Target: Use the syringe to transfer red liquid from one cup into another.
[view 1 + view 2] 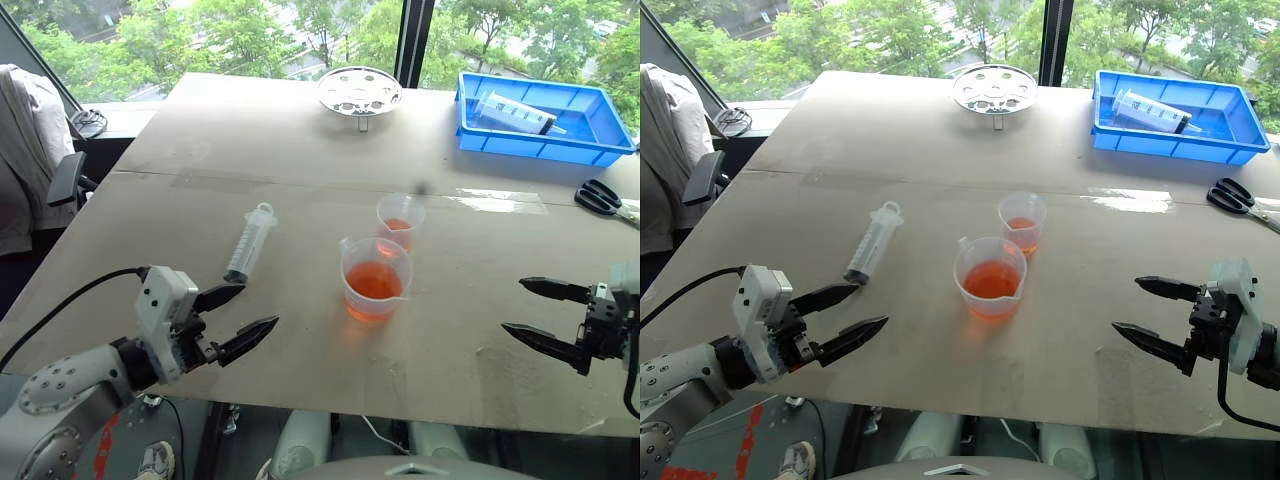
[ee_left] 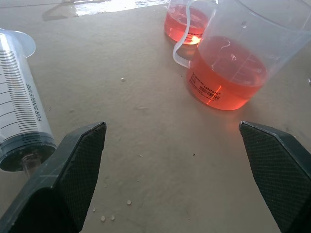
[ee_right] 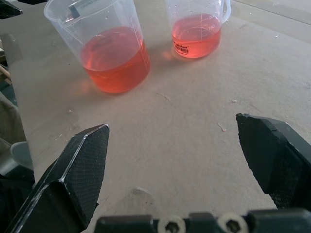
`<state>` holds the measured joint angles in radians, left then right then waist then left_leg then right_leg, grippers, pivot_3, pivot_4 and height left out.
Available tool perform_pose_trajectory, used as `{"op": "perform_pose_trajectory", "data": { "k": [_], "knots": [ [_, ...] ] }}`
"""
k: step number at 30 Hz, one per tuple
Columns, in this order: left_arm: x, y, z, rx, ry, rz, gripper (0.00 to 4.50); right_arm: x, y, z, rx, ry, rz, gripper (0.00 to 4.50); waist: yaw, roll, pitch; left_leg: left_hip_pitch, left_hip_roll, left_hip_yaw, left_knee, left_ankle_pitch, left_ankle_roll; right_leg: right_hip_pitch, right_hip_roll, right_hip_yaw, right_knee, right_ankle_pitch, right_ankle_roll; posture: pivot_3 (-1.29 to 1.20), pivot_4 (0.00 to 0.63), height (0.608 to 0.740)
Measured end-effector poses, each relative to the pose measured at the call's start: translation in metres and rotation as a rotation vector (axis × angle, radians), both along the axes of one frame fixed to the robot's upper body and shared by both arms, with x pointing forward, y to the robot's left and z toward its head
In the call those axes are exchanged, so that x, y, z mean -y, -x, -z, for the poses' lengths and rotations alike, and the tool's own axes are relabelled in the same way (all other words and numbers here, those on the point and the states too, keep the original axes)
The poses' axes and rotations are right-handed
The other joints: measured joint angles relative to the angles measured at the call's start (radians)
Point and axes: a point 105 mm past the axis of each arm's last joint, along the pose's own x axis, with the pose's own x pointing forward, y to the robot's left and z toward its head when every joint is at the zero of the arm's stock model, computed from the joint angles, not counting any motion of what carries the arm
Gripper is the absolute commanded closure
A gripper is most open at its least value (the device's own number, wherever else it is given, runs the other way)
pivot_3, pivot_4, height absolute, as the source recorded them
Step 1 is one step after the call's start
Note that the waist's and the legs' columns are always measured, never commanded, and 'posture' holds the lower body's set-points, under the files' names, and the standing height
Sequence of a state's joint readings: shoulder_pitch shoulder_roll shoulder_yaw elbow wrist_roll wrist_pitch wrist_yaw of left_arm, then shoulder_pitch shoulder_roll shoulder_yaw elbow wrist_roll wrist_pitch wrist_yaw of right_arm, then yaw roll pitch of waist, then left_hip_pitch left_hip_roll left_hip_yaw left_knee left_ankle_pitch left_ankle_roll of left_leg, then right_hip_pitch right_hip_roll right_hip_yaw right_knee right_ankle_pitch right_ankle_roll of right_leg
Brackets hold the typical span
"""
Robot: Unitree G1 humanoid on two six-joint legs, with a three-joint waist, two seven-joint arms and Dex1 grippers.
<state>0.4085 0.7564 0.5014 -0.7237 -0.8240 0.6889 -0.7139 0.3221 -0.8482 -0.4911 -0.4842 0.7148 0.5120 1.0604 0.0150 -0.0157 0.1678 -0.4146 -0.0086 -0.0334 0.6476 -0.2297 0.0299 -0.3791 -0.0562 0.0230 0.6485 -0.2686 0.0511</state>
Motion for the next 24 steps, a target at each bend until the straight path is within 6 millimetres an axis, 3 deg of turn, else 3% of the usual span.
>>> {"op": "perform_pose_trajectory", "data": {
  "k": [3, 8, 12, 14, 18, 24],
  "knots": [
    [0.001, -0.001, -0.002, 0.0, 0.012, 0.0, 0.03, -0.002, 0.001, -0.001, 0.0, -0.001, -0.001, 0.0, 0.0, 0.0, 0.0, 0.0, 0.0, 0.0, 0.0, 0.0, 0.0, 0.0, 0.0, 0.0, 0.0, 0.0, 0.0, 0.0, 0.15, 0.74],
    [0.004, -0.007, -0.014, 0.008, 0.066, -0.041, 0.03, -0.017, 0.004, -0.021, 0.067, -0.032, -0.055, 0.0, 0.0, 0.0, 0.0, 0.0, 0.0, 0.0, 0.0, 0.0, 0.0, 0.0, 0.0, 0.0, 0.0, 0.0, 0.0, 0.0, 0.15, 0.74],
    [-0.014, -0.041, -0.038, 0.118, 0.056, -0.312, 0.03, -0.032, 0.006, -0.037, 0.125, -0.09, -0.13, 0.0, 0.004, 0.0, 0.0, 0.0, 0.0, -0.002, 0.002, 0.0, 0.0, 0.001, 0.001, -0.001, 0.002, 0.002, 0.003, 0.0, 0.15, 0.74],
    [-0.02, -0.047, -0.041, 0.113, 0.044, -0.379, 0.03, -0.038, 0.008, -0.045, 0.154, -0.099, -0.167, 0.0, 0.002, -0.001, 0.0, 0.0, 0.0, -0.002, 0.003, 0.0, 0.0, 0.001, 0.001, -0.001, 0.003, 0.002, 0.004, 0.0, 0.15, 0.74],
    [-0.045, -0.066, -0.042, -0.015, -0.1, -0.554, 0.03, -0.051, 0.006, -0.064, 0.233, -0.12, -0.241, 0.0, -0.001, -0.003, 0.001, 0.002, 0.0, -0.001, 0.004, 0.0, 0.0, 0.0, 0.003, -0.004, 0.008, 0.002, 0.004, 0.0, 0.15, 0.74],
    [-0.062, -0.096, -0.047, -0.243, -0.101, -0.621, 0.03, -0.055, 0.012, -0.062, 0.228, -0.149, -0.299, 0.0, 0.001, -0.005, 0.002, 0.001, -0.003, -0.002, 0.004, 0.0, 0.0, -0.001, 0.006, -0.006, 0.01, 0.002, 0.005, 0.0, 0.15, 0.74]
  ]
}}
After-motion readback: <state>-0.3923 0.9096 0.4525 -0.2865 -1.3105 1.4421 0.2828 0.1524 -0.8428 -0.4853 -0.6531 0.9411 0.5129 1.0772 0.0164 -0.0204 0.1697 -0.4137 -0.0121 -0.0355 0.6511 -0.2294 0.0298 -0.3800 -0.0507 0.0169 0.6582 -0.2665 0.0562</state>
